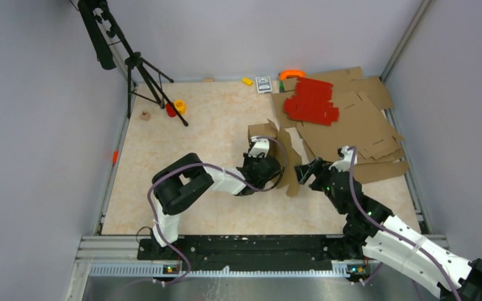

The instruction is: Fold the paper box

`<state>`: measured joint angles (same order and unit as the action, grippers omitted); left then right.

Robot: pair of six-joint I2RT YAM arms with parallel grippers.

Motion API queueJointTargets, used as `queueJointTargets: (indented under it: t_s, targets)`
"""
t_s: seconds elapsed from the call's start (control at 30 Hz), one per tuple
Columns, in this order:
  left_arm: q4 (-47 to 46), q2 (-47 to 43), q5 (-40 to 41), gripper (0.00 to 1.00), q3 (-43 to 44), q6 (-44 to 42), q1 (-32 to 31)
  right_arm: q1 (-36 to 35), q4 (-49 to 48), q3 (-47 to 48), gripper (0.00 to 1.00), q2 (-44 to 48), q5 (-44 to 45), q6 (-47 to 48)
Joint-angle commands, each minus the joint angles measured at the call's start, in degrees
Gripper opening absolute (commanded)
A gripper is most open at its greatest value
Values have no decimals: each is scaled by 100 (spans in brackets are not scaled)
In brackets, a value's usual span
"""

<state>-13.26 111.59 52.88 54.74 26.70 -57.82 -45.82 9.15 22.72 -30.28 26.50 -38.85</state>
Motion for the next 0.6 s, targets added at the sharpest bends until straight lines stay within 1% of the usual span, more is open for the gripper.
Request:
queueJointTargets:
  t_s: [0.0, 0.07, 0.13, 0.2, 0.27, 0.37, 0.43, 0.47, 0.53, 0.57]
  targets:
    - [1200, -46, -827, 0, 306, 520, 86, 52, 371, -418, 78, 297, -348, -2287]
    - [1288, -37, -914, 0, 398, 613, 109, 45, -13, -763, 76, 451, -755, -2709]
    - [1524, 14, -1029, 0, 516, 720, 147, 47, -625, -1230, 72, 589, -1096, -3142]
    - [1805, 54, -1148, 0, 662, 862, 208, 25, -1152, -1568, 69, 553, -1207, -3494]
    - [1947, 64, -1280, 0, 751, 954, 267, -34, -1209, -1637, 68, 415, -1125, -3702]
    - [2125, 52, -1347, 0, 871, 1024, 306, -231, -711, -1326, 66, 179, -757, -3957]
    - [2238, 47, -1331, 0, 936, 1079, 327, -370, -51, -959, 60, -2, -523, -4137]
    - [2291, 62, -1352, 0, 963, 1120, 338, -458, 279, -706, 55, -135, -399, -4250]
    - [2365, 71, -1408, 0, 1023, 1206, 357, -771, 959, -244, 52, -321, -78, -4670]
    - [2393, 77, -1441, 0, 1041, 1274, 364, -1009, 1125, -89, 52, -418, 88, -4885]
